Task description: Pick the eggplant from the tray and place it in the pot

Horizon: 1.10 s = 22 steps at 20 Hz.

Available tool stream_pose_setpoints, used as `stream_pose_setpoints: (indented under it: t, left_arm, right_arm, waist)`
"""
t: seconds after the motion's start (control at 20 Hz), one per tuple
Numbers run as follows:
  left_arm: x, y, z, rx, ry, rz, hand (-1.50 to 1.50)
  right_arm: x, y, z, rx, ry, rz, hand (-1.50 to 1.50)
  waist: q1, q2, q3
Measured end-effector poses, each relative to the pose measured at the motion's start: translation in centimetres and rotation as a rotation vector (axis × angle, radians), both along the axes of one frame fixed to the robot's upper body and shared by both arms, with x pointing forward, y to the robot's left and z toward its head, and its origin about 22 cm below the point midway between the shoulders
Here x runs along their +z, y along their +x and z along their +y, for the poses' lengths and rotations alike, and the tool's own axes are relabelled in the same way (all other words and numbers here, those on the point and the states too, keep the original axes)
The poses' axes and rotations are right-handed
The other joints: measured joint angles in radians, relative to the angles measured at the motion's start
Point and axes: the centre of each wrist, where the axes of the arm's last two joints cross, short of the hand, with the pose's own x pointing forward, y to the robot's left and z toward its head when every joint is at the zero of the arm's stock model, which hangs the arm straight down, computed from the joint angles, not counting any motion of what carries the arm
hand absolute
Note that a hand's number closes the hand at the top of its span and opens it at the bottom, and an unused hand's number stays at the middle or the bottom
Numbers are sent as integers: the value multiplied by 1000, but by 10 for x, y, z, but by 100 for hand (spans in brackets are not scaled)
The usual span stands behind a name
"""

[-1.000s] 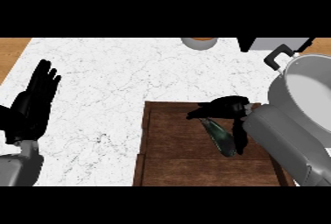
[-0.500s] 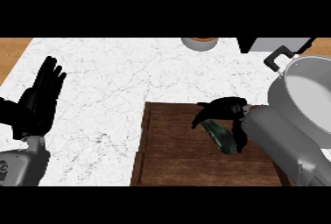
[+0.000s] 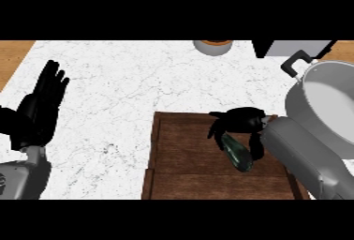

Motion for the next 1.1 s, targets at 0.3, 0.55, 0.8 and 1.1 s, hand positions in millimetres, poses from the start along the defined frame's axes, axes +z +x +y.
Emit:
stream_pose_setpoints:
  t: [0.3,0.55,0.8,1.1]
  left_arm:
    - [-5,-7,11,45,2,14,0]
    - [-13,-18,23,116,2,37,0]
    - [-12,-27,34,144,7,40,0]
    - [-11,-33,38,161,8,34,0]
  right_arm:
    - [-14,-36,-15,10,77,-69,150]
    - [-29,-91,-62,-64,129,-156,150]
    - [-22,-149,-102,-162,205,-222,150]
    - [13,-181,-131,-394,451,-324,150]
  waist:
    - [-35,-9,7]
    - [-109,-26,8]
    - [-134,-20,8]
    - [-152,-11,10]
